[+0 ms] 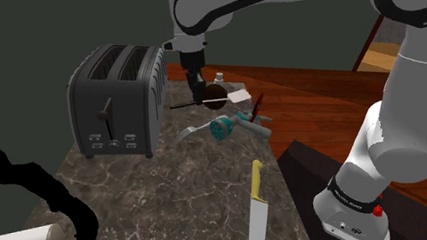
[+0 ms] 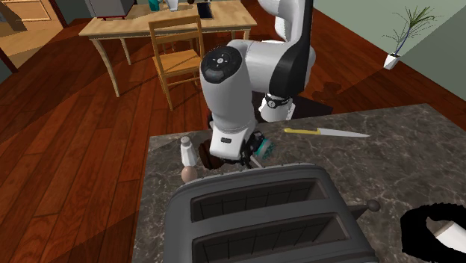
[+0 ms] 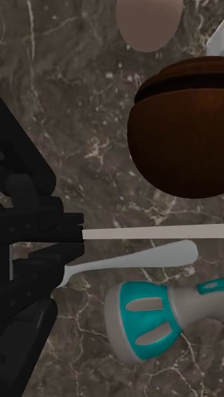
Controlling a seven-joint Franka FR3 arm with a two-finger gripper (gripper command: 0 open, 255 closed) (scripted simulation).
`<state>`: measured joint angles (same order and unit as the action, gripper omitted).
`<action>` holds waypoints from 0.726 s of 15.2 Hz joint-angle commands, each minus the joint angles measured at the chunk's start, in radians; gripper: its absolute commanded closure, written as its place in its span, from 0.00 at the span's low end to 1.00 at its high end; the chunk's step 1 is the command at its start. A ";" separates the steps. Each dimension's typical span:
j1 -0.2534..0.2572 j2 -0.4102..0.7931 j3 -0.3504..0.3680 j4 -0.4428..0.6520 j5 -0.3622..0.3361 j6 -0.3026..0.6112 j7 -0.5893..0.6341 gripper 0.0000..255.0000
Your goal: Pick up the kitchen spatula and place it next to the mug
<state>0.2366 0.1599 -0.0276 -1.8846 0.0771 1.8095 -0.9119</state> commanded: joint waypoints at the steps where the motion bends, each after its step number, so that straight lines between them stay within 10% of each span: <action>1: 0.000 -0.012 0.000 0.012 -0.001 -0.024 0.002 1.00; 11: -0.001 -0.041 -0.001 0.110 -0.003 -0.151 0.011 1.00</action>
<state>0.2359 0.1234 -0.0283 -1.7834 0.0742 1.6720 -0.9023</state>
